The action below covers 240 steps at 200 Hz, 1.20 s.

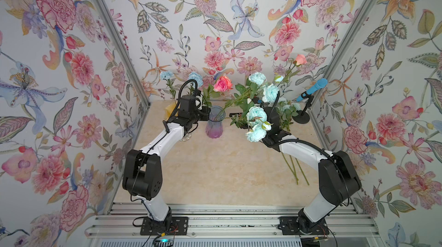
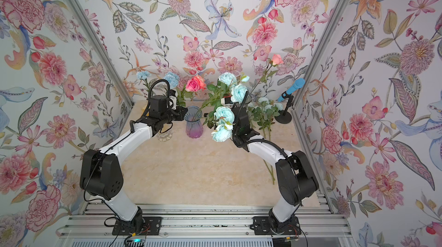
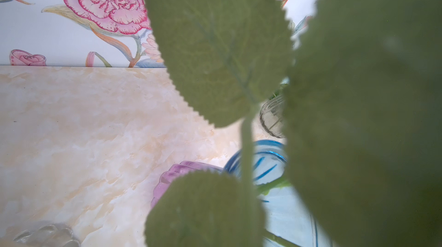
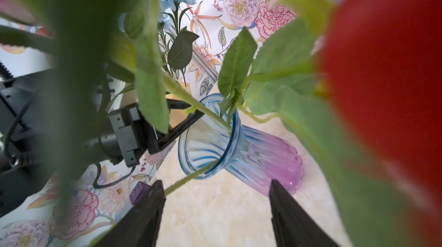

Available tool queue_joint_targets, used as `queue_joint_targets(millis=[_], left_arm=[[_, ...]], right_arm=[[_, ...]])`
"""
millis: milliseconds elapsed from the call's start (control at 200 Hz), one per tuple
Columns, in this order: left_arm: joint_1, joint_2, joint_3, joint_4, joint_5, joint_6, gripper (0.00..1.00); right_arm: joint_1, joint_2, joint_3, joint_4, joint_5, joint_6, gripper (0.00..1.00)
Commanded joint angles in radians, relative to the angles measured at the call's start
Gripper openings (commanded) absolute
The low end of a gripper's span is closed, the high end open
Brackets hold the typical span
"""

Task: Pick out blue flowers from the vase
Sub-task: Pick up the vase from the center of the board.

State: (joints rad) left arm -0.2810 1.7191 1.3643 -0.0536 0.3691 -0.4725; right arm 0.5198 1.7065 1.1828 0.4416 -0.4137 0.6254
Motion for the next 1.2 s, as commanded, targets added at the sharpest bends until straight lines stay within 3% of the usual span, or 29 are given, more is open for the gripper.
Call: queue_joint_targets(millis=[0,280,716,831,981,1196], left_arm=[[0.008,0.052,-0.031,-0.016,0.034,0.015,0.0],[0.008,0.073,-0.03,0.024,0.078,-0.007,0.0],[0.009,0.061,-0.032,0.021,0.083,-0.003,0.03],[0.009,0.06,-0.034,0.024,0.082,-0.002,0.15],[0.009,0.051,-0.048,0.043,0.08,-0.005,0.44],[0.009,-0.027,-0.152,0.199,0.07,-0.031,0.65]], right_arm=[[0.02,0.087,0.102,-0.043,-0.018,0.07,0.68],[0.061,0.259,0.403,-0.315,0.051,-0.015,0.59],[0.065,0.429,0.683,-0.586,0.125,-0.07,0.37],[0.063,0.449,0.706,-0.616,0.128,-0.072,0.32],[0.048,0.444,0.701,-0.625,0.114,-0.065,0.16],[-0.015,0.396,0.661,-0.631,0.047,-0.046,0.0]])
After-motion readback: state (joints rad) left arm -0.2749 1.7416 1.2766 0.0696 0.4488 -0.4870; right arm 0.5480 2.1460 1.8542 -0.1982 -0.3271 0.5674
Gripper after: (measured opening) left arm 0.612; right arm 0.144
